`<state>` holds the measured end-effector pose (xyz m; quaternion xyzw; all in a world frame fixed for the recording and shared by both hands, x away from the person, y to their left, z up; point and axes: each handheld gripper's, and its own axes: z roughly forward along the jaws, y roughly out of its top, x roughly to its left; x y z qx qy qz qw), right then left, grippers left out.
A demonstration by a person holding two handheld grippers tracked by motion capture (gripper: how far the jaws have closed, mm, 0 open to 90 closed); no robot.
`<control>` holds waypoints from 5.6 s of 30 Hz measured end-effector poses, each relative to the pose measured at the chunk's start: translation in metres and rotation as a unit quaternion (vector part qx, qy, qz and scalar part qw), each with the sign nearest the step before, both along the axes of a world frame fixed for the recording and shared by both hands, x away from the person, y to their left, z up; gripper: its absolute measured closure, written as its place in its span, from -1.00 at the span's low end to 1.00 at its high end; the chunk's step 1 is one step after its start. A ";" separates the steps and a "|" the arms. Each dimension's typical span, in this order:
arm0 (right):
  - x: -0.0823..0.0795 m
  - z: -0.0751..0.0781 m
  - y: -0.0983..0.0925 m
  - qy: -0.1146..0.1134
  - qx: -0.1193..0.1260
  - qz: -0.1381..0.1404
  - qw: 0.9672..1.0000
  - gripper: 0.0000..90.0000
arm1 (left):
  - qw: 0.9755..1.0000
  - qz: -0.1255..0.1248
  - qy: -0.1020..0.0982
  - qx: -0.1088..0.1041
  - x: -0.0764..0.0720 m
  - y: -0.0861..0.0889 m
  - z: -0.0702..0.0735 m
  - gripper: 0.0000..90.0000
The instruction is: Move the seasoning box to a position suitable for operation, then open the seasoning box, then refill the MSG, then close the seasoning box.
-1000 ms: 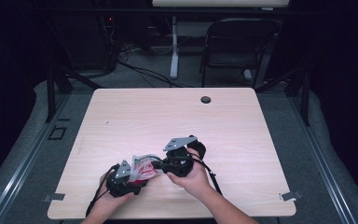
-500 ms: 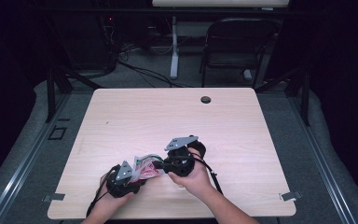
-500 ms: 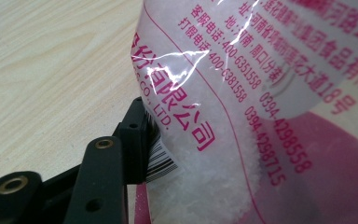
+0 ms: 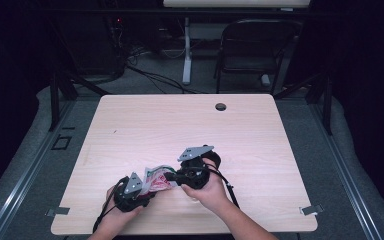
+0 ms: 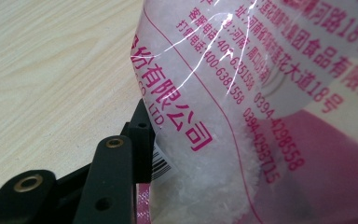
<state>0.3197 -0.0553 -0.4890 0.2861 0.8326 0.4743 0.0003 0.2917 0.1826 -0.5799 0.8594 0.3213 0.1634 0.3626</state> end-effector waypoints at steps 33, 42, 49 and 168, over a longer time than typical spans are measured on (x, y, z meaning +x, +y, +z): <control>-0.001 0.010 -0.008 -0.008 -0.002 -0.008 1.000 0.92 | 0.996 0.017 -0.066 0.061 0.003 -0.003 0.019 0.33; -0.001 0.022 -0.015 -0.020 0.003 -0.016 1.000 0.92 | 0.994 0.023 -0.084 0.068 0.009 -0.006 0.028 0.34; 0.001 0.031 -0.024 -0.033 0.014 -0.032 0.999 0.98 | 0.993 0.025 -0.095 0.061 0.019 -0.016 0.037 0.34; -0.003 0.011 -0.056 -0.019 -0.018 -0.072 0.997 1.00 | 0.942 0.005 -0.263 0.208 0.025 -0.046 0.046 0.37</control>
